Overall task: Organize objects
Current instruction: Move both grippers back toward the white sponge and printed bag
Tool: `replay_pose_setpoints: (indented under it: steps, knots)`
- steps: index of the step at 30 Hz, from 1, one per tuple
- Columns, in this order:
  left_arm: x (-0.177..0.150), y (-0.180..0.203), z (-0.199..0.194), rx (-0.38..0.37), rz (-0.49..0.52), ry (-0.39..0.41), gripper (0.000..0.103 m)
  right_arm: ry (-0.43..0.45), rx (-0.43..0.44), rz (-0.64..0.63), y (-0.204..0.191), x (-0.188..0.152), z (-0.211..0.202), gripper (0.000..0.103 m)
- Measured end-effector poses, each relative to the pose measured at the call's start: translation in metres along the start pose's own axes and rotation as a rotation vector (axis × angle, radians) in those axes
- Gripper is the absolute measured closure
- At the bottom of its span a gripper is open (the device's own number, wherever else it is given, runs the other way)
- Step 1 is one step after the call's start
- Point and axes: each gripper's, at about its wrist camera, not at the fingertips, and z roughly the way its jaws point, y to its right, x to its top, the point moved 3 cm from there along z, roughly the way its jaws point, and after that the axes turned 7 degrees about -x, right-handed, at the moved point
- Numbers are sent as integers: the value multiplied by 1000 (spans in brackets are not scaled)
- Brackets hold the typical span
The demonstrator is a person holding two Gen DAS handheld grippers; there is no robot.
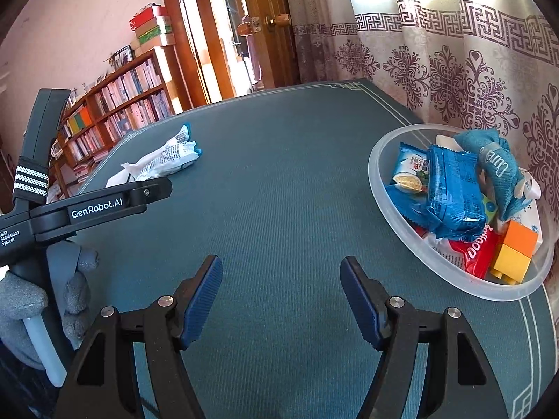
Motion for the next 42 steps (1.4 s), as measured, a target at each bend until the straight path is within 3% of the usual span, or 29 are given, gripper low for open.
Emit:
replay_pose_setpoints:
  steps: [8, 23, 34, 42]
  knots:
    - [5, -37, -4, 38, -91, 18, 0, -20, 23, -27, -13, 2, 8, 32]
    - [15, -115, 2, 177, -265, 18, 0, -49, 35, -31, -22, 0, 26, 32]
    - [25, -129, 20, 247, -241, 3, 1, -56, 44, -56, -31, -1, 28, 32]
    - [23, -136, 34, 207, -245, -39, 26, -69, 39, -75, -36, -2, 30, 32]
